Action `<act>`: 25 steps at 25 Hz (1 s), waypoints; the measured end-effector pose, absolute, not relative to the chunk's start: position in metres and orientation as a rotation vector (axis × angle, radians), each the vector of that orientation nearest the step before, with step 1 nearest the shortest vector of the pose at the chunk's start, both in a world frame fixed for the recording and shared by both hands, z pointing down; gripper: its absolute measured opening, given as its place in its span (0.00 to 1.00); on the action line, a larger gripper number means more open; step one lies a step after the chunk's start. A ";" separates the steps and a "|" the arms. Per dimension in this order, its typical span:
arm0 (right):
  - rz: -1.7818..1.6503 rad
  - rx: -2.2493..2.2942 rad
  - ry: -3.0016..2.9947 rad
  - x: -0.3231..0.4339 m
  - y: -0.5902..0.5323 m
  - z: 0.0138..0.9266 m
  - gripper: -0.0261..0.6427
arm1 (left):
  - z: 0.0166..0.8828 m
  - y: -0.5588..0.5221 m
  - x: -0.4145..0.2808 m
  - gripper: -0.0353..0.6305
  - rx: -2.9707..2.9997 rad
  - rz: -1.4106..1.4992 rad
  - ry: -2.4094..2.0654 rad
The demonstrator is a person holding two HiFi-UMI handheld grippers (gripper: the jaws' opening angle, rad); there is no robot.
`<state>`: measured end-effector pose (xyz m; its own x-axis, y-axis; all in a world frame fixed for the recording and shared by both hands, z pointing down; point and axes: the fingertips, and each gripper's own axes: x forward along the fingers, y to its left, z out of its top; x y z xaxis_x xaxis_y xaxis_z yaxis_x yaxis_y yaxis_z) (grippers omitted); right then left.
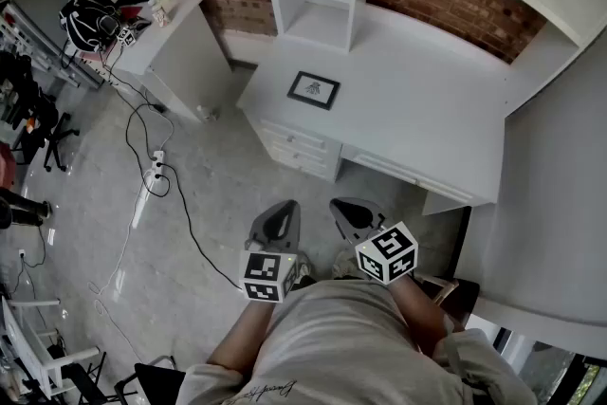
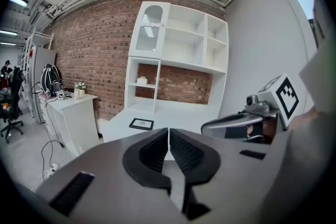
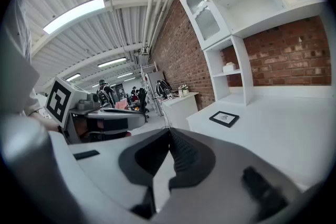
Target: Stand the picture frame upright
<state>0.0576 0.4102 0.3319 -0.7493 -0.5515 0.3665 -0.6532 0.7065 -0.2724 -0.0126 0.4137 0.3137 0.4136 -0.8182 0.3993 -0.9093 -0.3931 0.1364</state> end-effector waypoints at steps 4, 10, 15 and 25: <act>0.545 0.964 -2.663 0.056 0.409 0.329 0.08 | 0.313 0.414 -0.014 0.09 2.346 0.388 -1.495; 0.535 0.968 -2.659 0.051 0.410 0.330 0.08 | 0.308 0.412 -0.024 0.09 2.361 0.383 -1.507; 0.546 1.016 -2.655 0.041 0.407 0.326 0.08 | 0.304 0.410 -0.038 0.09 2.356 0.367 -1.524; 0.536 1.064 -2.639 0.014 0.408 0.321 0.08 | 0.297 0.409 -0.066 0.09 2.388 0.330 -1.497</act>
